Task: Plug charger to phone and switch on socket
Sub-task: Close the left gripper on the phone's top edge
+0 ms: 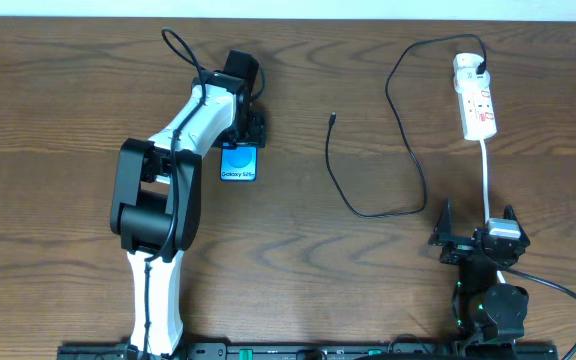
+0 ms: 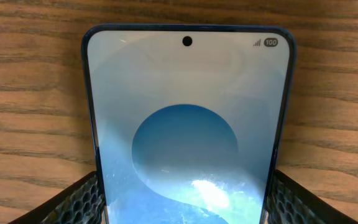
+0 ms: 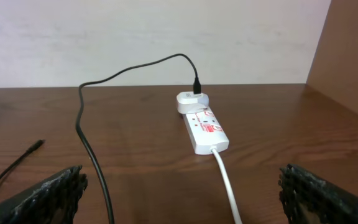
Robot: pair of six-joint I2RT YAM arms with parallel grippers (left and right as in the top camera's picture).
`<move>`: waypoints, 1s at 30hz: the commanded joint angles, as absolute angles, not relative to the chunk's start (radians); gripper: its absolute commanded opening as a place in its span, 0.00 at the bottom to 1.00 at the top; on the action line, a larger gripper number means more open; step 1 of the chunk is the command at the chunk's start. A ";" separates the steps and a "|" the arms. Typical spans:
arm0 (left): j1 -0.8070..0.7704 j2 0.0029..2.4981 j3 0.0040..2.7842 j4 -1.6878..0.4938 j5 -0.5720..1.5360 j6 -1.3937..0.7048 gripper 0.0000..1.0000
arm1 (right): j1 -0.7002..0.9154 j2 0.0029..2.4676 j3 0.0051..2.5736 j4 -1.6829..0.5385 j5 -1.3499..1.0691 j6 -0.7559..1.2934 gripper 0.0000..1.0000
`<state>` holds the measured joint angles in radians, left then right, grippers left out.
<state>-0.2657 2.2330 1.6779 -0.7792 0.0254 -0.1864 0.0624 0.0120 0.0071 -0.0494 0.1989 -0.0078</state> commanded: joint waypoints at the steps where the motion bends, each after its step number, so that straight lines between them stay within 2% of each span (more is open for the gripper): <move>1: -0.268 2.243 1.659 -0.783 0.014 -0.189 0.70 | 0.057 0.007 0.006 -0.053 0.204 -0.008 0.99; 15: -0.268 2.243 1.659 -0.783 0.014 -0.189 0.68 | 0.057 0.007 0.005 -0.053 0.204 -0.008 0.99; 23: -0.268 2.243 1.659 -0.783 0.014 -0.189 0.47 | 0.057 0.007 0.005 -0.053 0.204 -0.008 0.99; 30: -0.268 2.243 1.659 -0.783 0.014 -0.189 0.19 | 0.057 0.007 0.005 -0.053 0.204 -0.008 0.99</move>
